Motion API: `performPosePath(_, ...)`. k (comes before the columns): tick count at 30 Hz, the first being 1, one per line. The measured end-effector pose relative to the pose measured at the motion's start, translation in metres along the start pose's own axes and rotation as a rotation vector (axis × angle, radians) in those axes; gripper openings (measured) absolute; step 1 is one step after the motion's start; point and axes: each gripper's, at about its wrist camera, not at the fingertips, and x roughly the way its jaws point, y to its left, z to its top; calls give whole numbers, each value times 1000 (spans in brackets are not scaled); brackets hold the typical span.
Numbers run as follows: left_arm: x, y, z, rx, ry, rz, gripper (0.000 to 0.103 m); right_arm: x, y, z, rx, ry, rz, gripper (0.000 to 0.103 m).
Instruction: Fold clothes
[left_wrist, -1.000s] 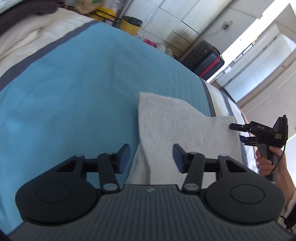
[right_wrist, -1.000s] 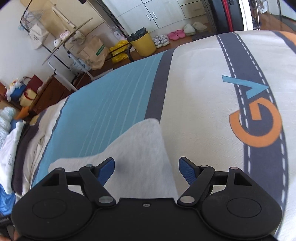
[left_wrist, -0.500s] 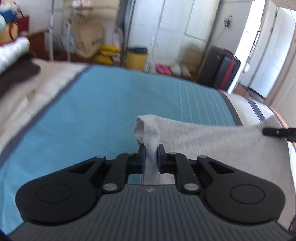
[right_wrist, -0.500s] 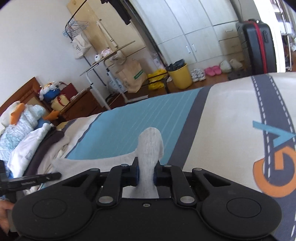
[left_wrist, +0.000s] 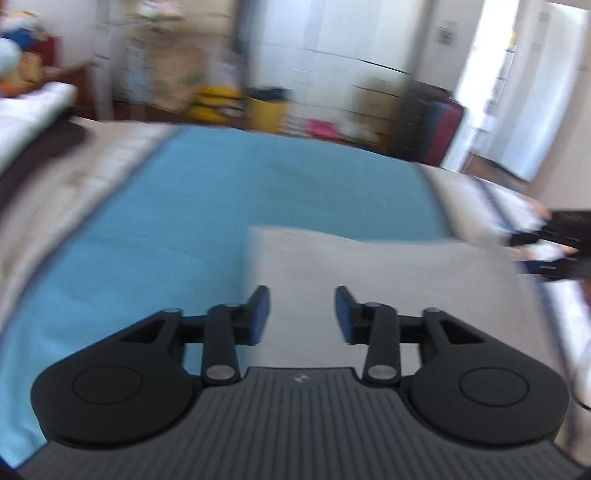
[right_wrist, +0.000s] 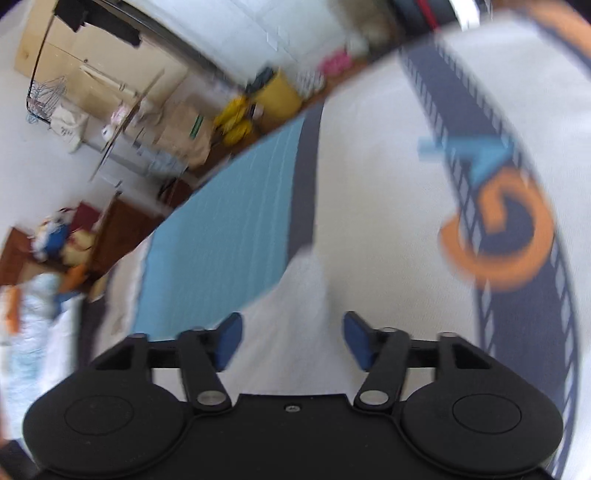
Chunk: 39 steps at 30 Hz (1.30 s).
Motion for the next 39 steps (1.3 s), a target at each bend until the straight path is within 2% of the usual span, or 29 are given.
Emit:
performPosePath(3, 12, -29, -10, 2, 89, -109, 45, -3, 7, -14, -43, 73, -25, 70)
performPosePath(5, 28, -45, -22, -6, 171, -105, 49, -4, 10, -22, -83, 92, -74, 70)
performPosePath(7, 42, -55, -40, 17, 248, -17, 52, 1, 4, -29, -98, 168, -110, 70)
performPosePath(8, 41, -55, -46, 13, 236, -1, 53, 2, 2, -33, -107, 203, -126, 70)
performPosePath(11, 32, -53, -58, -31, 212, 19, 54, -5, 2, -44, -168, 226, -115, 71)
performPosePath(14, 22, -50, -64, -57, 200, 28, 54, -8, -2, -56, -161, 282, -58, 71)
performPosePath(18, 13, -52, -75, -56, 168, 43, 56, -4, 0, -69, -227, 313, -10, 73)
performPosePath(20, 7, -53, -84, -58, 136, 38, 59, 6, -11, -60, -175, 338, 41, 74)
performPosePath(21, 6, -51, -87, -66, 120, 34, 59, 6, -21, -56, -114, 323, 77, 74)
performPosePath(22, 5, -49, -91, -76, 105, 31, 59, 5, -32, -52, -53, 308, 113, 71)
performPosePath(23, 3, -48, -91, -91, 101, 31, 59, 4, -41, -49, 3, 291, 145, 59)
performPosePath(24, 0, -48, -90, -99, 107, 33, 59, 4, -43, -48, -1, 267, 134, 49)
performPosePath(25, -2, -48, -88, -101, 118, 33, 59, 3, -39, -49, -46, 261, 112, 33)
performPosePath(26, -4, -48, -88, -99, 125, 36, 59, 1, -34, -51, -90, 255, 91, 25)
performPosePath(28, -11, -45, -88, -96, 132, 52, 58, -3, -19, -56, -185, 238, 59, 17)
performPosePath(30, -24, -42, -90, -89, 120, 71, 53, -12, 2, -60, -248, 211, 62, 15)
performPosePath(32, -39, -40, -93, -58, 83, 50, 52, -19, 21, -61, -224, 193, 149, 15)
performPosePath(34, -53, -39, -95, -25, 39, 38, 52, -25, 49, -64, -266, 170, 215, 15)
performPosePath(36, -62, -38, -97, -3, -17, 35, 52, -25, 82, -70, -316, 165, 238, 15)
performPosePath(39, -69, -28, -94, -69, -71, -18, 52, -10, 127, -72, -320, 235, 233, 15)
